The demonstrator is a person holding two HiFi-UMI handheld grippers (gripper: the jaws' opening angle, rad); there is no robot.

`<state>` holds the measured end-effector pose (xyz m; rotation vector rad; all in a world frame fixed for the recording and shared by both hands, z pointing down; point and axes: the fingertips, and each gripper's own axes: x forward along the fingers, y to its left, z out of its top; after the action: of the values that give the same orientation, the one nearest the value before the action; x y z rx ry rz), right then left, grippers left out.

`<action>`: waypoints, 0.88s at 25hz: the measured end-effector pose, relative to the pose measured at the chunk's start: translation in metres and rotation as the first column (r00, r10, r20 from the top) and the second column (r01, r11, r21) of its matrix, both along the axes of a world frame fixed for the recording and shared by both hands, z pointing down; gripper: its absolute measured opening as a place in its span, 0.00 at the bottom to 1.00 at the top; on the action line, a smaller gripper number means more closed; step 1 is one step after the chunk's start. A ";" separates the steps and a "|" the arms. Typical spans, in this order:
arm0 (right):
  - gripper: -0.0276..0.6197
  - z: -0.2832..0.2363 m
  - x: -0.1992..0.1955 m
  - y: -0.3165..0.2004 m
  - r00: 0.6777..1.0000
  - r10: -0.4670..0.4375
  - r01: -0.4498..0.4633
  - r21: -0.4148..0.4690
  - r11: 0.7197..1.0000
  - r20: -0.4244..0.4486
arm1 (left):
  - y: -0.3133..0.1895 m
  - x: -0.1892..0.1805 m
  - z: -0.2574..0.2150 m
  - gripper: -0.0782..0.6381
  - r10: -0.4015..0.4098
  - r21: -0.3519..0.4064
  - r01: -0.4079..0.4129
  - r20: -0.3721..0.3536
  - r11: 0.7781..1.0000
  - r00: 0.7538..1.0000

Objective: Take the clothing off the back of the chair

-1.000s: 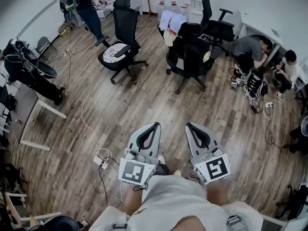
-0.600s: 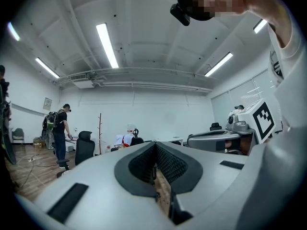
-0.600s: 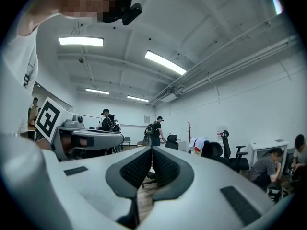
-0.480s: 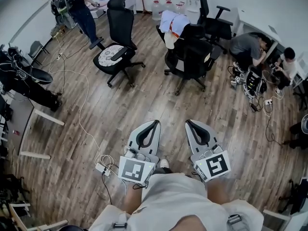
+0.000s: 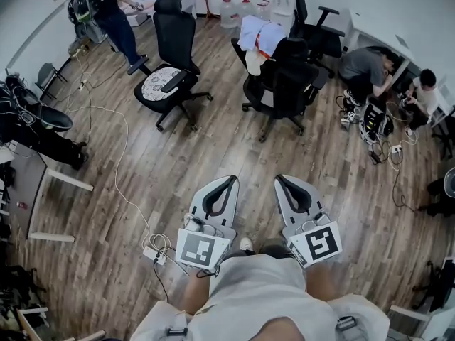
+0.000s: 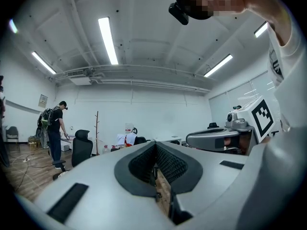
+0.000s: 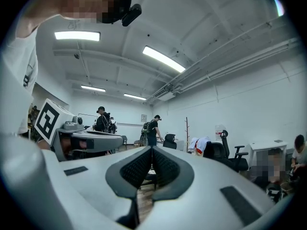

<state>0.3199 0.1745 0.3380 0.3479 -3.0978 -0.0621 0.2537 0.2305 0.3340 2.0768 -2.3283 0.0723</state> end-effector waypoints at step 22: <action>0.08 0.018 -0.061 -0.081 0.997 -0.070 0.069 -0.024 0.997 -0.019 | -0.076 -0.058 0.025 0.13 -0.082 -0.036 0.082 -0.007 0.996 0.997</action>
<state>0.2589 0.0932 0.3563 0.2372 -3.0876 -0.0297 0.1961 0.1549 0.3585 1.9588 -2.3860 0.1019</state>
